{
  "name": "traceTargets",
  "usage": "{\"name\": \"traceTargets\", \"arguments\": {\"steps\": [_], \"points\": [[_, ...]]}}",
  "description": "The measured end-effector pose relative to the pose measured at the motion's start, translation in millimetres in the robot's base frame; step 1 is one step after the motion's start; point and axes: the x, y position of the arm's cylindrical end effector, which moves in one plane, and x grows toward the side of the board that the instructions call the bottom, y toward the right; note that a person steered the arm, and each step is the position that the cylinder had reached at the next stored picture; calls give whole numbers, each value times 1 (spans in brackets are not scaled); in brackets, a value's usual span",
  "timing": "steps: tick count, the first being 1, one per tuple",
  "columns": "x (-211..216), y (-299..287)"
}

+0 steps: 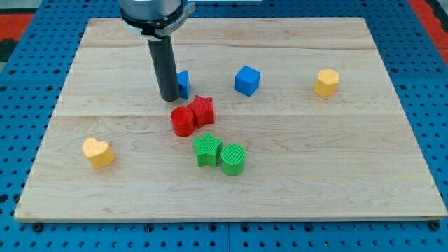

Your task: Push the yellow heart to the left of the blue triangle

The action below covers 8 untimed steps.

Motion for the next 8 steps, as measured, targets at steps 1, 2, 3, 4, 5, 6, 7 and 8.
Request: {"name": "traceTargets", "arguments": {"steps": [1,2,3,4,5,6,7,8], "points": [[-4,0],[21,-3],[80,-13],[128,-22],[170,-31],[128,-101],[84,-131],[68,-139]]}}
